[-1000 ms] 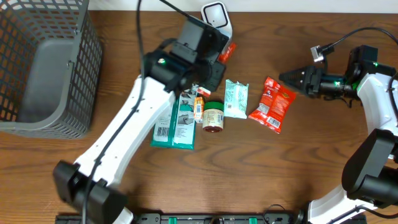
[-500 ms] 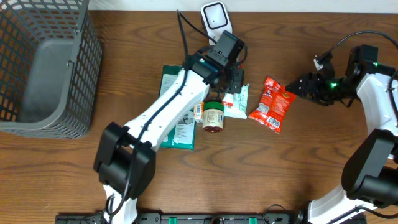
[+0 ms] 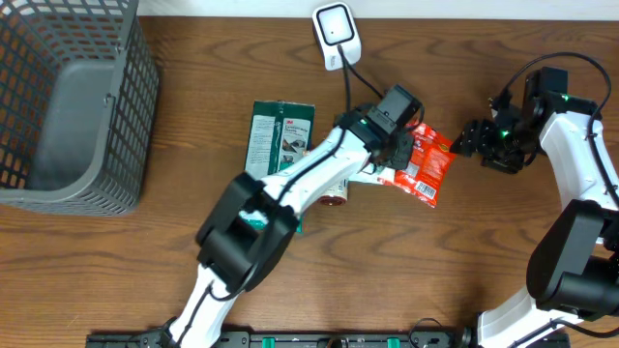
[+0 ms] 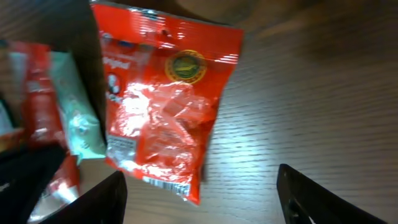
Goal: Scan the item barcode
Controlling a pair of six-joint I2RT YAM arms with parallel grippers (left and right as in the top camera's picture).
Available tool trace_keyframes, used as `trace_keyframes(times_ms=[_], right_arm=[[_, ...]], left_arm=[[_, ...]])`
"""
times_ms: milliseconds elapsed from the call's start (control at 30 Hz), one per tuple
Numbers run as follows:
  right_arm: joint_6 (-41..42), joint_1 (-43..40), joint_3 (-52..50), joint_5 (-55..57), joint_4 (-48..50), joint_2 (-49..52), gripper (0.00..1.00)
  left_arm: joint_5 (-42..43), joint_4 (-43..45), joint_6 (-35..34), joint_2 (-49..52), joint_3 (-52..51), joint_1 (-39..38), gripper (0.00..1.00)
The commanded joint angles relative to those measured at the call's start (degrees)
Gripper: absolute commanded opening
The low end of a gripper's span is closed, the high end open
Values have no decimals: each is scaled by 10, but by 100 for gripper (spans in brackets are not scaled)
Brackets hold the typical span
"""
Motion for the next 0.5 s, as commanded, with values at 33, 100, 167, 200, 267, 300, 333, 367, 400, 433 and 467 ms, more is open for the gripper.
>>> trace_keyframes(times_ms=[33, 100, 167, 200, 267, 300, 333, 367, 400, 433, 467], right_arm=[[12, 2, -5, 24, 2, -13, 74], [12, 2, -5, 24, 4, -13, 75], [12, 2, -5, 24, 6, -13, 76], [12, 2, -5, 24, 7, -13, 76], [12, 2, -5, 24, 8, -13, 78], [12, 2, -5, 24, 8, -13, 79], [12, 2, -5, 24, 8, -13, 80], [12, 2, -5, 24, 8, -13, 80], [11, 2, -5, 24, 8, -13, 81], [11, 2, -5, 24, 8, -13, 82], [11, 2, -5, 24, 8, -13, 82]], left_arm=[[-7, 2, 15, 32, -6, -3, 7], [-2, 0, 14, 37, -6, -7, 7], [31, -3, 14, 38, -6, -12, 8], [50, -3, 14, 38, -6, -15, 7], [87, -3, 13, 38, -5, -20, 7], [99, -3, 9, 38, -5, -24, 7], [103, -5, 4, 38, -5, -26, 7], [104, -5, 2, 38, -5, -29, 7], [104, -4, -2, 38, -5, -32, 8], [104, -2, -1, 38, -5, -33, 7], [98, 0, -1, 38, -5, -33, 8]])
